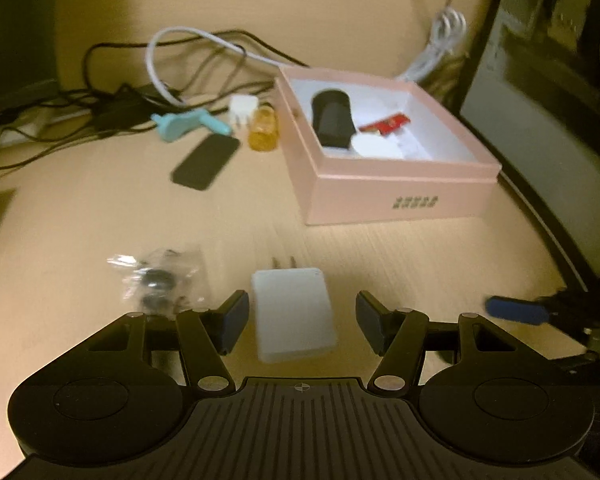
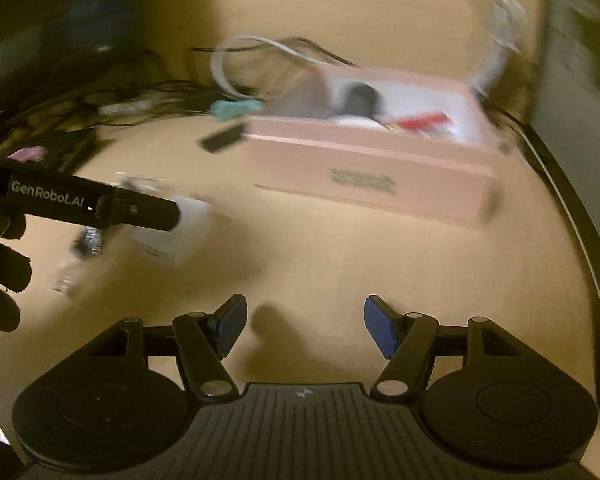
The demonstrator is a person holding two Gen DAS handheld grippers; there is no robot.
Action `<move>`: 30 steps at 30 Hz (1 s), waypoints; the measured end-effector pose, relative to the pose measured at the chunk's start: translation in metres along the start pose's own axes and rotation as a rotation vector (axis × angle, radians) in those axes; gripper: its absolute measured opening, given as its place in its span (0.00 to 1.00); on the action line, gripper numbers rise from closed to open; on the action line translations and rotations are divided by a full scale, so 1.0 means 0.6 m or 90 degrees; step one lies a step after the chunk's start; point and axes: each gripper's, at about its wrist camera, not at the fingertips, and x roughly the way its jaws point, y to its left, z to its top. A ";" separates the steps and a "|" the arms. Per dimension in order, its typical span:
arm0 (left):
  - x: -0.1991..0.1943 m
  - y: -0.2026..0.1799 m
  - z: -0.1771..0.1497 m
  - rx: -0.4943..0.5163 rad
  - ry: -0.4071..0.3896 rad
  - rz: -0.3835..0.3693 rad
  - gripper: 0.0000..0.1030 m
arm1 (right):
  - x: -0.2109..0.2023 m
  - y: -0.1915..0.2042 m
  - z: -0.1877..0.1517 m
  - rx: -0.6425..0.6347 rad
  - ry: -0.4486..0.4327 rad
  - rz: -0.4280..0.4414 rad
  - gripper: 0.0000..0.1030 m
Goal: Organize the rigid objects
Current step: 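Set the bag down and grasp the white plug adapter with the left gripper, then grasp the bagged black item with right gripper while left gripper holds the adapter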
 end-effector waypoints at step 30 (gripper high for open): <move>-0.207 0.173 -0.115 -0.248 -0.111 0.094 0.49 | 0.040 0.129 0.072 -0.082 -0.002 0.116 0.88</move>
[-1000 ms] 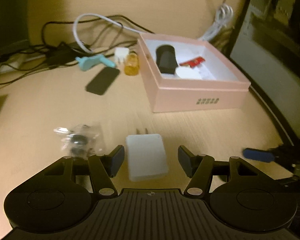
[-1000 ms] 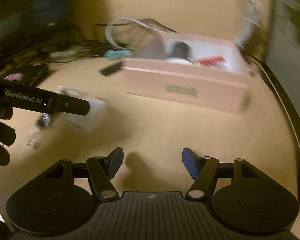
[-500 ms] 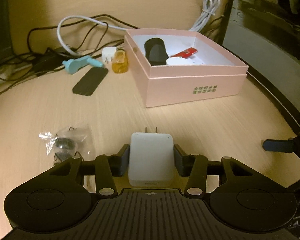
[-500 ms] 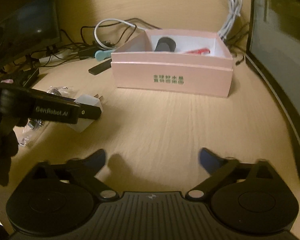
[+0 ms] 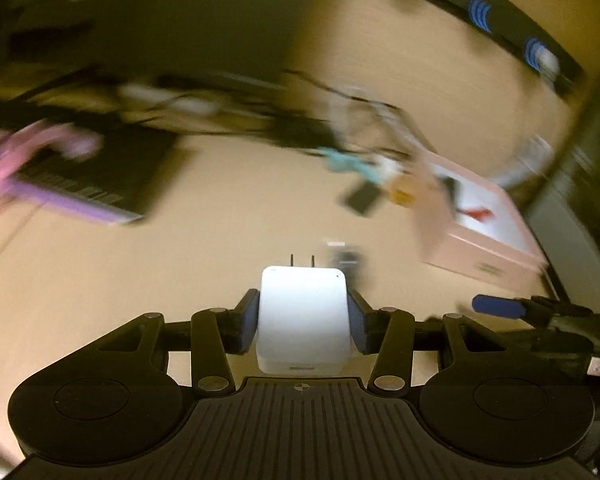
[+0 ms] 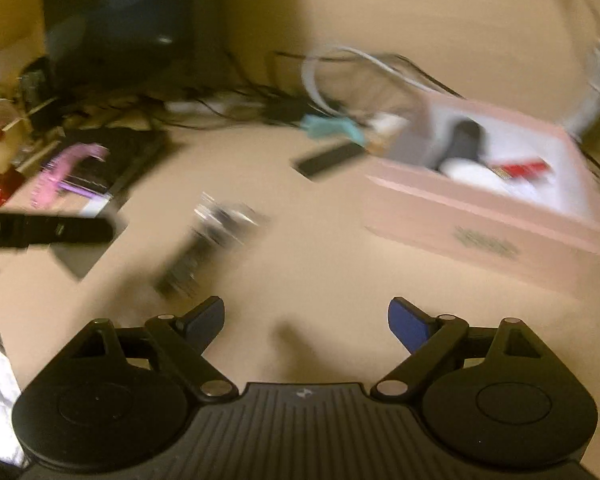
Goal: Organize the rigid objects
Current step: 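Grasp the bagged black item with right gripper while left gripper holds the adapter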
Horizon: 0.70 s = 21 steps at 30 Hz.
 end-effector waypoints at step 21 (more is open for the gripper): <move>-0.032 0.015 -0.061 -0.048 0.032 -0.004 0.49 | 0.089 0.121 0.040 -0.135 0.082 0.093 0.18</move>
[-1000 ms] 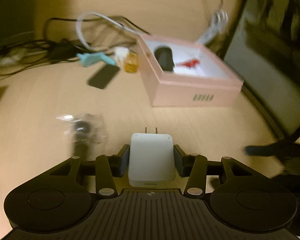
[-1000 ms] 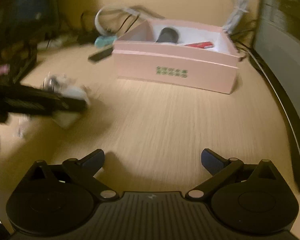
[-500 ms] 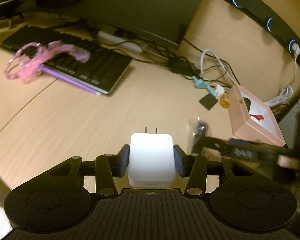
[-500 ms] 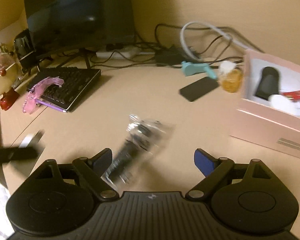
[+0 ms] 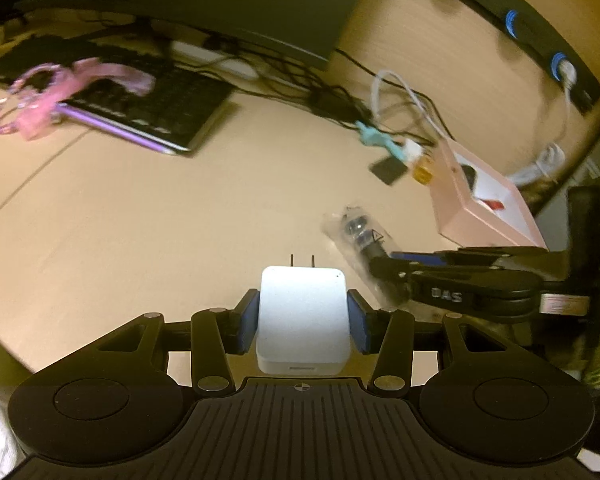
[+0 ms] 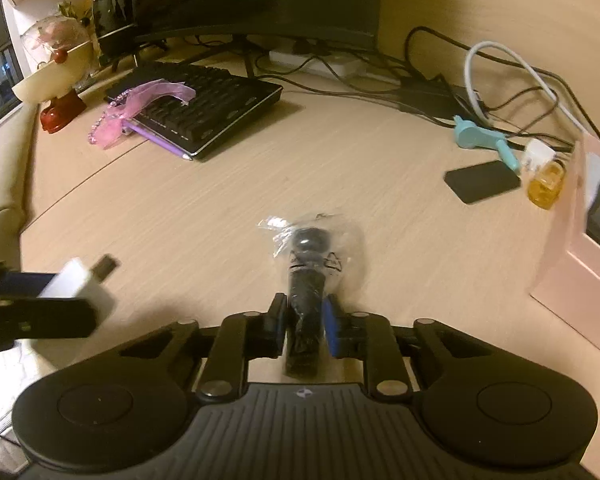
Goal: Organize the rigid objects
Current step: 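Grasp the bagged black item with right gripper while left gripper holds the adapter, then carry the adapter over the pink box with left gripper while right carries the bag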
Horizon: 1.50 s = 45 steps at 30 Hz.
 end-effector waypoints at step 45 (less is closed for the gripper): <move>0.372 -0.429 0.174 0.442 0.085 -0.095 0.48 | -0.348 -0.110 -0.238 0.361 -0.129 -0.377 0.18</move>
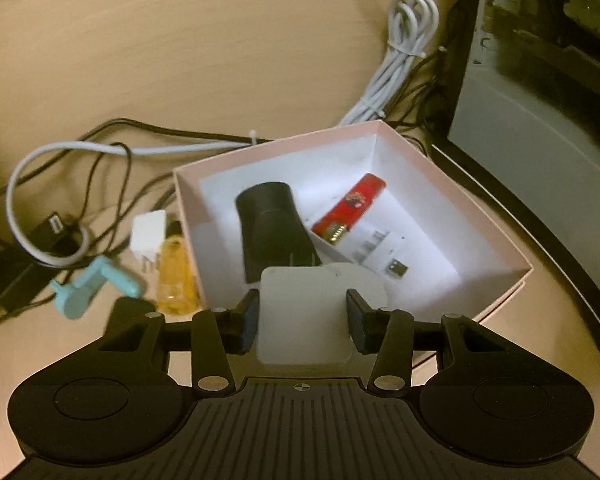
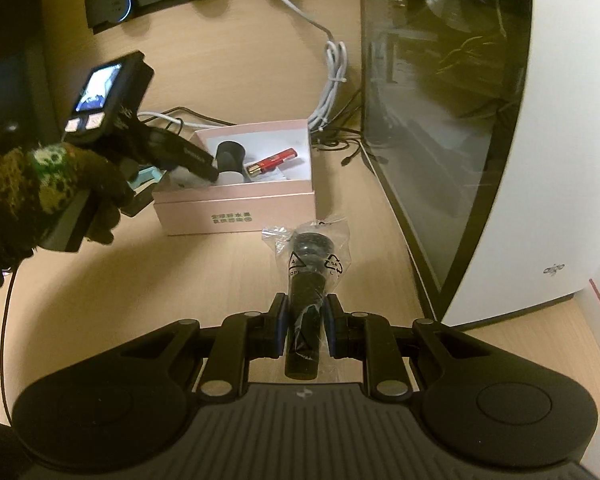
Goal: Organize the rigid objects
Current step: 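Carry the adapter over the pink box with left gripper while right carries the bag, then open the left gripper to drop the adapter into the box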
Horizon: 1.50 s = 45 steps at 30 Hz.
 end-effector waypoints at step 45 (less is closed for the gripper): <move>-0.167 0.105 -0.101 -0.224 -0.078 -0.121 0.49 | 0.114 -0.008 0.004 -0.004 0.107 0.074 0.19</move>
